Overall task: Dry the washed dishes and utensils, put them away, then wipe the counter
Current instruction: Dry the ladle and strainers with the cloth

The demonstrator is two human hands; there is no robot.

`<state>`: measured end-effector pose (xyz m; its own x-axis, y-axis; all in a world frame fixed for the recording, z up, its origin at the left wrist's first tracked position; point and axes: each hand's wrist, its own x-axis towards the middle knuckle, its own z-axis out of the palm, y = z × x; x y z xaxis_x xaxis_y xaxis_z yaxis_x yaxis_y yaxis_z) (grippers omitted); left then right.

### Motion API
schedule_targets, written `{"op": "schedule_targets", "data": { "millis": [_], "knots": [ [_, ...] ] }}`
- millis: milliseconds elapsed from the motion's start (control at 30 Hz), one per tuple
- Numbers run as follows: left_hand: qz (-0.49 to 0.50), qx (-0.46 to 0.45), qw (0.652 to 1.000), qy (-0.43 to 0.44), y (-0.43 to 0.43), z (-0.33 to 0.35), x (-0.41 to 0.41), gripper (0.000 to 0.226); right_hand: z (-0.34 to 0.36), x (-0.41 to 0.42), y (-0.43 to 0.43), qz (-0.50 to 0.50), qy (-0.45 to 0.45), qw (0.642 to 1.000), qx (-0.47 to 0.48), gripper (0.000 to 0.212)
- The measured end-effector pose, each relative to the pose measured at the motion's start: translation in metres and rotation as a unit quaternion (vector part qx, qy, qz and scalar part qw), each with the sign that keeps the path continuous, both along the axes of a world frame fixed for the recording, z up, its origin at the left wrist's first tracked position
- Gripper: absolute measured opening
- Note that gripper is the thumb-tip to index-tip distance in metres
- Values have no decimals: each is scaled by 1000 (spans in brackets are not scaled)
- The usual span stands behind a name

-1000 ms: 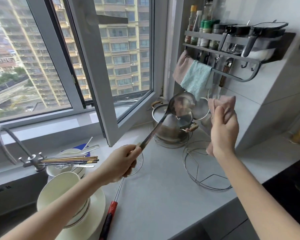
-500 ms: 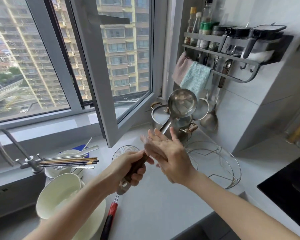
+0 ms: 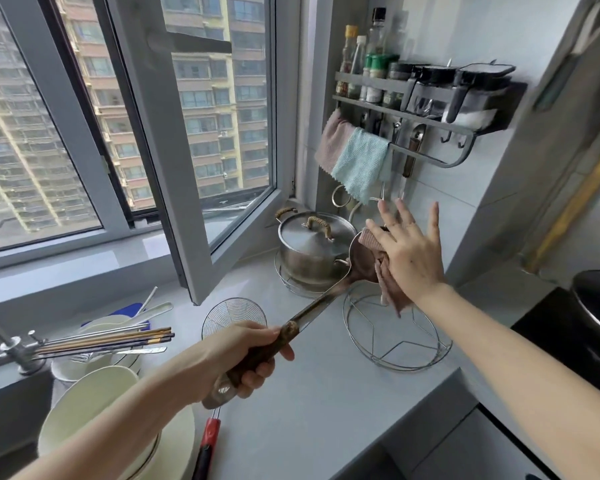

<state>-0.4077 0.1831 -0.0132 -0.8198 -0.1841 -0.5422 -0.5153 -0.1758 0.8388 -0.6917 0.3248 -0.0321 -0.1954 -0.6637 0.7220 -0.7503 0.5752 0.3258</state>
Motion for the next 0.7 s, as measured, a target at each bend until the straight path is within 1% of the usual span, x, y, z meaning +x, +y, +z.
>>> {"op": "schedule_targets", "data": {
  "millis": [67,133,200,267,300,367,400,433,500,533,567,633,700],
  "knots": [
    [-4,-17,1000,-1,-1,2,-5,34,-4,4,7,-10,-24,998,-58,54],
    [-4,-49,999,-2,-3,3,-15,34,-2,12,17,-4,-59,991,-120,57],
    [-13,-96,995,-6,-7,4,-28,34,3,26,23,31,-82,987,-131,60],
    [-46,-142,989,-12,-10,7,-45,33,7,41,23,99,-125,984,-84,63],
    [-70,-159,985,-13,-10,10,-54,33,10,48,22,137,-177,974,-43,66],
    [-118,-179,977,-17,-11,19,-73,33,13,56,22,182,-298,936,45,73],
    [-138,-189,972,-23,-11,23,-82,32,14,57,21,188,-335,920,76,73],
    [-155,-201,967,-33,-11,28,-91,32,17,56,21,189,-355,910,100,68],
    [-188,-227,954,-54,-9,35,-108,31,24,52,21,193,-385,891,145,49],
    [-205,-238,947,-63,-9,39,-117,30,29,50,21,187,-396,882,172,44],
    [-223,-245,941,-72,-9,42,-127,29,33,46,20,170,-409,875,193,44],
    [-260,-248,929,-87,-9,49,-148,28,42,36,21,128,-448,863,195,41],
    [-298,-256,915,-89,-8,56,-171,29,47,21,22,99,-491,848,175,28]
  ]
}}
